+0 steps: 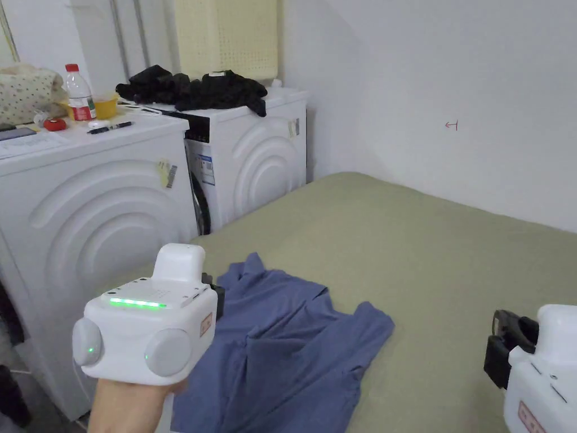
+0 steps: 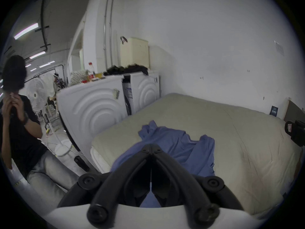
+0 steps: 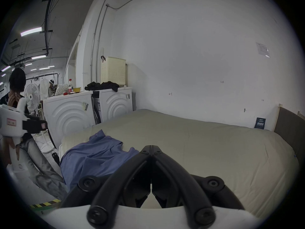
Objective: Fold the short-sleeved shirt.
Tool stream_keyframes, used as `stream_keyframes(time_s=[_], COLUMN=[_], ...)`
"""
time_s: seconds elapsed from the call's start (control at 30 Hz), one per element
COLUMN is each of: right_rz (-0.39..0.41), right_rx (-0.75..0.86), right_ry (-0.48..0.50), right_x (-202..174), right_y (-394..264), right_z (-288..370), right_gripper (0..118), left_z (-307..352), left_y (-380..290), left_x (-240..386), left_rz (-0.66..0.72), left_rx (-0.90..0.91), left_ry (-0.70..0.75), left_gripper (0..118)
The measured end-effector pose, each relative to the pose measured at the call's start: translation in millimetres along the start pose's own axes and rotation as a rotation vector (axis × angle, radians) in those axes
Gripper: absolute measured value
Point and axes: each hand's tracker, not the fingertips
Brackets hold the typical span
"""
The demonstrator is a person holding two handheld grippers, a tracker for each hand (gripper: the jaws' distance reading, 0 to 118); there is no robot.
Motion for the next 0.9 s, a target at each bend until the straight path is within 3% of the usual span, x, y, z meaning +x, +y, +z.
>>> stream_keyframes(time_s=[0.23,0.27,0.3,0.33,0.4,0.43,0.63,0.7,0.77,0.8,0.83,0.87,0.9], right_rz=[0.036,0.039,0.039,0.036,0.016,0.01,-0.018,-0.035,-0.032,-0.032,-0.041,-0.055,-0.063], right_rx=[-0.096,-0.11,-0.122,-0.141,-0.176,-0.195,-0.27,-0.3,-0.308,-0.312,-0.313,-0.307,-0.312], right_ry=[0.024,0.019,0.023,0.028,0.033,0.041,0.024,0.029,0.015,0.005,-0.007,-0.01,-0.016], right_x=[1,1,2,3,7,8,19,23,26,28,32,36,39], right_y=[-42,-49,-54,-60,-71,-77,-102,-107,-108,-107,-106,-105,-104], right_z=[-13,-16,-17,-19,-23,-24,-29,-24,-17,-13,-7,1,8], right_gripper=[2,2,2,2,2,2,2,2,2,2,2,2,2], left_z=[-124,-140,-153,-168,-184,-194,-244,-229,-217,-207,-197,-187,-182], left_y=[-31,-38,-42,-47,-55,-59,-83,-90,-85,-81,-76,-70,-69], left_x=[39,43,47,51,58,60,76,89,93,92,95,99,102], left_rz=[0.003,0.011,-0.012,-0.026,-0.023,-0.021,-0.088,-0.105,-0.134,-0.117,-0.118,-0.131,-0.164], left_rx=[-0.304,-0.324,-0.357,-0.394,-0.473,-0.511,-0.625,-0.64,-0.607,-0.586,-0.558,-0.518,-0.515], left_ry=[-0.094,-0.104,-0.103,-0.124,-0.161,-0.182,-0.152,-0.129,-0.119,-0.146,-0.156,-0.146,-0.059], left_gripper=[0,5,19,57,112,118,118,118,108,87,27,1,1])
